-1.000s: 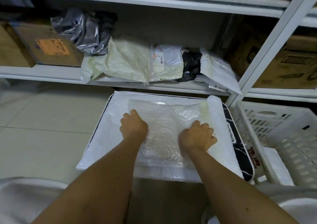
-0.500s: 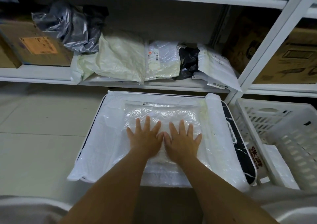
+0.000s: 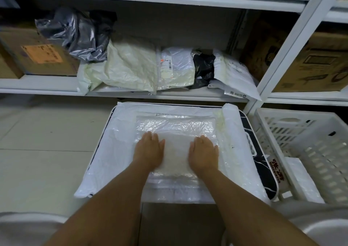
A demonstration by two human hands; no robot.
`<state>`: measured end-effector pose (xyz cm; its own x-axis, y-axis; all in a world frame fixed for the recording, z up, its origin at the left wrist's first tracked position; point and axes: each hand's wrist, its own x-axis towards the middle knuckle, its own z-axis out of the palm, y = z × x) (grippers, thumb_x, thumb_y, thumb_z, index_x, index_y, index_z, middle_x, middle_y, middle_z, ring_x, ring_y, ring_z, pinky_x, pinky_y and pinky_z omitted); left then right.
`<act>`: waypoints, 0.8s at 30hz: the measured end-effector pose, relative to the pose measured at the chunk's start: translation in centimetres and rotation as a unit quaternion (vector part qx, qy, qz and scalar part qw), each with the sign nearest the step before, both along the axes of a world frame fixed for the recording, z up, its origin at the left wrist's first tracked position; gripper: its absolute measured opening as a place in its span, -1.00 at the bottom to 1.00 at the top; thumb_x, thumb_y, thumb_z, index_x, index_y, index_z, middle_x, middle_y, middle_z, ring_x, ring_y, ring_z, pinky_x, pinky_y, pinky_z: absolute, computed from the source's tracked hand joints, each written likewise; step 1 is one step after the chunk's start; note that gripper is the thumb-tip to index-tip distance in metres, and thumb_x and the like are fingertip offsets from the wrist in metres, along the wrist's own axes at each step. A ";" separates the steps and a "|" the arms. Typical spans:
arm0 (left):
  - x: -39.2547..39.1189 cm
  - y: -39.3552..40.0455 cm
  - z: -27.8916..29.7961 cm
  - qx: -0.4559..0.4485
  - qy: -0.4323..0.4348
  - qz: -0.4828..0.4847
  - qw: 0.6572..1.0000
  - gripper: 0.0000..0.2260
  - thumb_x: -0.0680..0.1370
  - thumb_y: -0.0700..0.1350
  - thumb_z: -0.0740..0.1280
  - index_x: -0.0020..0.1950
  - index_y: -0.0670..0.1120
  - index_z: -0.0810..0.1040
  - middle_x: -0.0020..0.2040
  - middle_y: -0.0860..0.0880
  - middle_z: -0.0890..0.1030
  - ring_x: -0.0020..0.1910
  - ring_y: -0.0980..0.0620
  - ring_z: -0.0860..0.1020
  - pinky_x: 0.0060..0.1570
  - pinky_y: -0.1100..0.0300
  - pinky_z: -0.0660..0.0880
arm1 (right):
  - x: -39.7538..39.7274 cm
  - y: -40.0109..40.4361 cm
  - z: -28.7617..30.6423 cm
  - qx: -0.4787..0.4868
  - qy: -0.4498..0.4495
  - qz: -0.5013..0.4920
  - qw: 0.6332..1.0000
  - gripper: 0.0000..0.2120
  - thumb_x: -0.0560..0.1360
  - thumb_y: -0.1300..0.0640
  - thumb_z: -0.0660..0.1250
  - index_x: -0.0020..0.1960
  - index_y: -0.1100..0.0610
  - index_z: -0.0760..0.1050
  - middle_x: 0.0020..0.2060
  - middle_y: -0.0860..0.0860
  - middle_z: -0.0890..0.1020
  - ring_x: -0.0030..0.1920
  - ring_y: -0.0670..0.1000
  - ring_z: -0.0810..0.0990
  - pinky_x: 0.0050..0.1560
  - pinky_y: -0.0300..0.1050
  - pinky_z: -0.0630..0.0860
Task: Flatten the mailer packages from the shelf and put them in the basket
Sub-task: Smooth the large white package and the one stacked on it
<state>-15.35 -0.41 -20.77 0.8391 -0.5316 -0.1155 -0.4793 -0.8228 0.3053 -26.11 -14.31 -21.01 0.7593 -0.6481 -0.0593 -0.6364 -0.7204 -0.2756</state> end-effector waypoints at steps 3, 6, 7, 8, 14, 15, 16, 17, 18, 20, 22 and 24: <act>0.4 1.7 1.3 0.002 -0.088 0.079 0.993 -0.60 0.64 0.08 -0.02 0.26 -0.15 0.41 0.20 -0.16 0.47 0.17 -0.11 0.45 0.17 0.02 0.40 | -0.9 -1.5 1.5 -0.034 -0.046 -0.025 0.998 -0.75 0.57 0.20 0.13 0.18 0.20 0.48 0.12 0.12 0.55 0.11 0.11 0.51 0.12 -0.02 0.47; 0.9 3.0 2.2 0.105 -0.063 0.173 0.977 -0.55 0.63 0.07 0.00 0.43 -0.15 0.26 0.42 -0.22 0.31 0.41 -0.19 0.27 0.37 -0.11 0.27 | -2.2 -3.2 2.8 -0.063 -0.034 -0.084 0.994 -0.72 0.56 0.15 0.19 0.25 0.15 0.41 0.14 0.10 0.49 0.12 0.11 0.47 0.05 0.00 0.45; 1.0 3.3 2.4 0.135 -0.033 0.206 0.969 -0.51 0.62 0.07 0.01 0.48 -0.15 0.18 0.48 -0.24 0.20 0.47 -0.22 0.18 0.41 -0.15 0.20 | -2.6 -3.8 3.0 -0.068 -0.017 -0.112 0.991 -0.71 0.57 0.11 0.17 0.27 0.14 0.39 0.16 0.10 0.47 0.14 0.11 0.45 0.07 0.02 0.43; 1.2 3.6 2.6 0.156 -0.001 0.235 0.959 -0.49 0.62 0.07 0.01 0.51 -0.14 0.11 0.52 -0.26 0.11 0.49 -0.25 0.11 0.43 -0.17 0.15 | -2.9 -4.3 3.2 -0.065 0.001 -0.142 0.988 -0.69 0.58 0.08 0.15 0.29 0.13 0.37 0.19 0.11 0.46 0.18 0.12 0.44 0.11 0.06 0.42; 2.0 5.6 2.7 0.201 0.116 0.337 0.912 -0.28 0.57 0.09 0.21 0.56 -0.12 -0.12 0.55 -0.27 -0.05 0.51 -0.28 -0.01 0.44 -0.26 -0.01 | -5.4 -7.6 3.0 0.059 0.095 -0.319 0.941 -0.43 0.59 -0.10 0.09 0.49 0.21 0.15 0.44 0.25 0.25 0.41 0.24 0.26 0.35 0.26 0.26; 2.3 6.0 2.5 0.190 0.125 0.351 0.908 -0.31 0.59 0.08 0.18 0.56 -0.12 -0.11 0.55 -0.27 -0.04 0.51 -0.29 0.00 0.44 -0.27 -0.03 | -5.8 -8.0 2.8 0.073 0.097 -0.336 0.934 -0.41 0.60 -0.11 0.09 0.49 0.22 0.13 0.45 0.26 0.23 0.43 0.25 0.24 0.36 0.27 0.25; 2.7 6.4 2.3 0.170 0.128 0.366 0.906 -0.37 0.61 0.06 0.12 0.57 -0.12 -0.08 0.54 -0.26 0.00 0.51 -0.27 0.04 0.43 -0.28 -0.04 | -6.2 -8.3 2.7 0.086 0.094 -0.349 0.929 -0.40 0.60 -0.10 0.09 0.49 0.23 0.11 0.45 0.26 0.23 0.43 0.25 0.23 0.37 0.27 0.24; 3.1 6.7 2.0 0.151 0.126 0.381 0.903 -0.42 0.61 0.03 0.09 0.56 -0.12 -0.04 0.54 -0.25 0.07 0.49 -0.25 0.10 0.43 -0.26 -0.02 | -6.4 -8.6 2.4 0.101 0.087 -0.359 0.924 -0.40 0.60 -0.10 0.10 0.49 0.25 0.12 0.44 0.26 0.25 0.43 0.26 0.25 0.37 0.27 0.24; 3.3 7.0 1.7 0.131 0.117 0.394 0.902 -0.44 0.61 -0.01 0.08 0.56 -0.14 0.00 0.52 -0.23 0.15 0.47 -0.21 0.17 0.43 -0.24 0.02 | -6.6 -8.8 2.3 0.117 0.078 -0.366 0.920 -0.40 0.59 -0.11 0.11 0.47 0.26 0.14 0.42 0.26 0.29 0.40 0.26 0.28 0.36 0.26 0.26; 3.7 7.1 1.5 0.090 0.093 0.412 0.902 -0.50 0.61 -0.10 0.08 0.52 -0.19 0.08 0.46 -0.19 0.27 0.43 -0.16 0.26 0.41 -0.17 0.12 | -6.6 -8.9 1.9 0.148 0.056 -0.374 0.914 -0.40 0.57 -0.12 0.15 0.43 0.28 0.16 0.38 0.26 0.36 0.35 0.28 0.35 0.34 0.24 0.30; 3.8 7.0 1.6 0.055 0.074 0.420 0.903 -0.56 0.61 -0.17 0.08 0.48 -0.24 0.17 0.41 -0.20 0.35 0.40 -0.17 0.31 0.36 -0.11 0.19 | -6.3 -8.8 1.9 0.165 0.036 -0.377 0.911 -0.38 0.55 -0.14 0.18 0.41 0.28 0.19 0.34 0.25 0.40 0.32 0.28 0.39 0.32 0.21 0.33; 3.9 7.0 1.9 0.048 0.067 0.412 0.907 -0.58 0.60 -0.19 0.12 0.45 -0.26 0.24 0.37 -0.21 0.39 0.36 -0.18 0.35 0.32 -0.07 0.25 | -6.0 -8.6 2.2 0.170 0.014 -0.383 0.908 -0.37 0.49 -0.19 0.23 0.35 0.25 0.28 0.25 0.21 0.48 0.24 0.26 0.46 0.27 0.18 0.39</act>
